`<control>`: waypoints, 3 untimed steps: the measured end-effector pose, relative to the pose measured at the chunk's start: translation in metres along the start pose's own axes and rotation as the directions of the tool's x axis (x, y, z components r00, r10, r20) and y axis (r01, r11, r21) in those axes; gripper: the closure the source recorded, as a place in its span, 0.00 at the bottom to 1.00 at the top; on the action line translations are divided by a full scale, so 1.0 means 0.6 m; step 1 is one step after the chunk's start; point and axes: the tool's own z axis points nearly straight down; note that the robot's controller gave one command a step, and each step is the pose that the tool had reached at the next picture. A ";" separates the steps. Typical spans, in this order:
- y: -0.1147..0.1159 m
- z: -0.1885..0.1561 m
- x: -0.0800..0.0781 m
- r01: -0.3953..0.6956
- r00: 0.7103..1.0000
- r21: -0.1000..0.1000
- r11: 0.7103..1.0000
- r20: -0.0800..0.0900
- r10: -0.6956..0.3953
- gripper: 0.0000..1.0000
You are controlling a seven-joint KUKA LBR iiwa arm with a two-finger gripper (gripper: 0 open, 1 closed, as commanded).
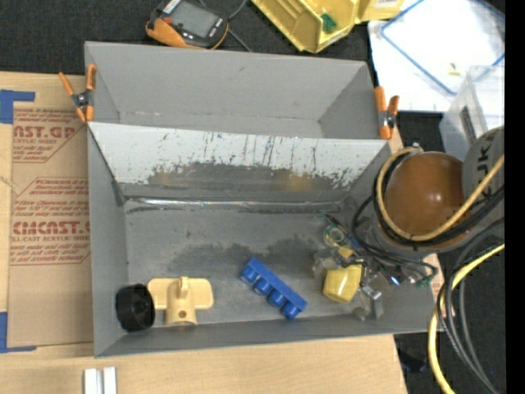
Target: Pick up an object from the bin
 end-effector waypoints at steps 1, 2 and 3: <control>-0.007 -0.023 -0.172 0.012 0.999 0.017 1.000 0.046 -0.013 1.00; -0.007 -0.023 -0.172 0.012 0.999 0.017 1.000 0.046 -0.013 1.00; 0.033 -0.071 -0.192 -0.162 0.986 0.007 0.987 0.052 0.161 1.00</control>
Offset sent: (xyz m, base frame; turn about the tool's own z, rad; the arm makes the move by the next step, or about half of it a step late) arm 0.0000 0.0000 0.0000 0.0000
